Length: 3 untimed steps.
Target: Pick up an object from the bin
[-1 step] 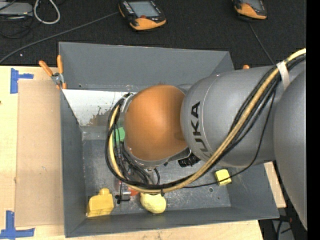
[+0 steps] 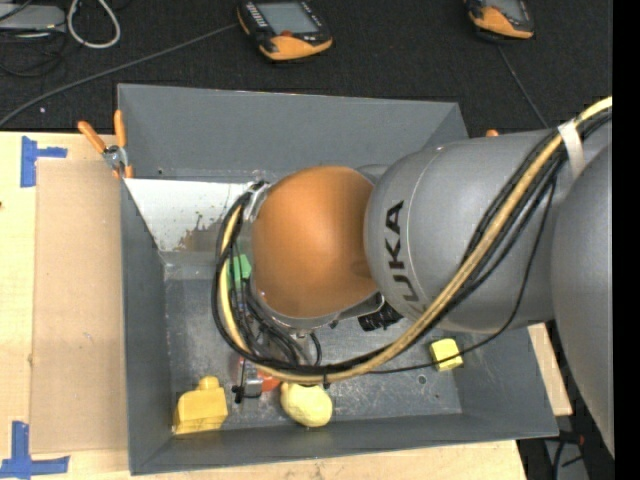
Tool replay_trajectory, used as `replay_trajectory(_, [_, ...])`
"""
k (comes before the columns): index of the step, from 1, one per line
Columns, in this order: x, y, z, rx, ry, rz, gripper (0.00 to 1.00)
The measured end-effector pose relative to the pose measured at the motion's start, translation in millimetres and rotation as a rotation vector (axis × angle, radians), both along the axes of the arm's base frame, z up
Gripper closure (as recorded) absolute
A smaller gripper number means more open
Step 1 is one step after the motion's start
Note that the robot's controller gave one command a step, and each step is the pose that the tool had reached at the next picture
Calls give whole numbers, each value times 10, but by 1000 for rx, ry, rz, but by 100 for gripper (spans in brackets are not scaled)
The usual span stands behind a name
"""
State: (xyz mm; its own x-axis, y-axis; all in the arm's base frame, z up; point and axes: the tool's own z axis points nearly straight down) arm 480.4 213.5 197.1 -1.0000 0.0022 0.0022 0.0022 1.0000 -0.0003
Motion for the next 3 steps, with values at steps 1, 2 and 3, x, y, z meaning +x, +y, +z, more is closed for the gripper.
replay_trajectory(1, [-52,213,-860,0,0,130,0])
replay_trajectory(2, [-7,251,-1257,5,-17,187,0])
replay_trajectory(3, [-85,275,-964,3,-2,433,0])
